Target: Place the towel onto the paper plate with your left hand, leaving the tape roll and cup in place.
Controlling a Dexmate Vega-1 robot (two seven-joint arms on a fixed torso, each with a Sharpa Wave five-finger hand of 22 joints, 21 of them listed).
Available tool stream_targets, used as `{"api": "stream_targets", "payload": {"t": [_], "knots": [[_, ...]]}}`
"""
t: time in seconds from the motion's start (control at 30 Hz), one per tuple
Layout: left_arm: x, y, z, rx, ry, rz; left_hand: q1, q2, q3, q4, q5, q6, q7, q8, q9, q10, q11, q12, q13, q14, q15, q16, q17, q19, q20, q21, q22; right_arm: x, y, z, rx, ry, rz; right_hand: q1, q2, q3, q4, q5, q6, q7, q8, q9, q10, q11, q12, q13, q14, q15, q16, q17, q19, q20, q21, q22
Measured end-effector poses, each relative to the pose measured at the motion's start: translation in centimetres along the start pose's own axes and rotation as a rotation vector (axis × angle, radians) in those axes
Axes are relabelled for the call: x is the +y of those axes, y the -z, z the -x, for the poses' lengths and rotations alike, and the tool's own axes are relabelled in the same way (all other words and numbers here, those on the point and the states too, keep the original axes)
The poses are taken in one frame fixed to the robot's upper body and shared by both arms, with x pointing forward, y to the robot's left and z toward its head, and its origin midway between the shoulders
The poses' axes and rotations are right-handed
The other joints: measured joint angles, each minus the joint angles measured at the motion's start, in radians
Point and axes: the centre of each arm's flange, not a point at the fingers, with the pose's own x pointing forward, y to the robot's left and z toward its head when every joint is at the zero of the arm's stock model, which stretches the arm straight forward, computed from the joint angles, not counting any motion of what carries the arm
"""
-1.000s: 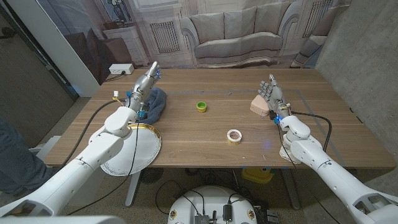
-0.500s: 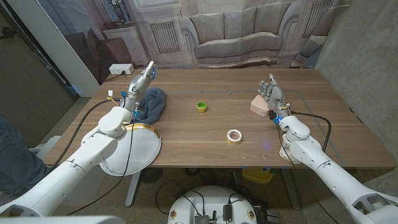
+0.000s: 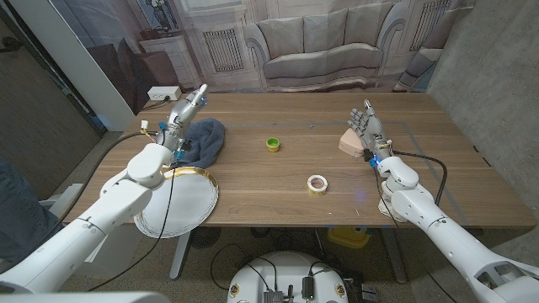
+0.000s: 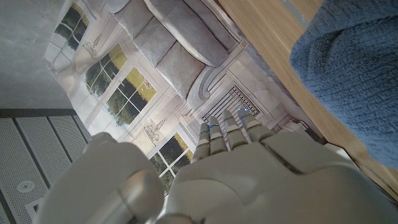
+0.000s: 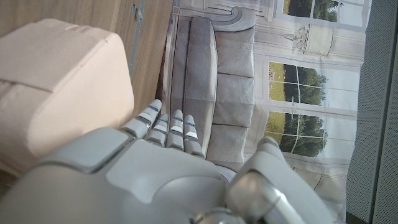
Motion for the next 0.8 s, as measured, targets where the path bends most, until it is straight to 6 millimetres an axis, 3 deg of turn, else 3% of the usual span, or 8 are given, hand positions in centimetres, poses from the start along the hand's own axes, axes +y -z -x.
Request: {"api": "stream_targets", "payload": {"t": [0.8], "knots": [[1.0,-1.2,0.5,0.033,-0.060,-0.211,0.008,0.008,-0.003,-0.003,0.000,0.013,-0.005,0.000,0.000,0.014,-0.004,0.000,0.000,0.005,-0.005,-0.006,0.000,0.000,0.000,0.000,0.000,-0.1,0.3,0.0,-0.013,0.008,-0.048,0.000,0.000,-0.004,-0.004,-0.006,0.029,-0.011,0.000,0.000,0.032,-0.007,0.008,0.000,0.039,-0.014,0.000,0.000,0.031,0.005,0.010,0.000]]}}
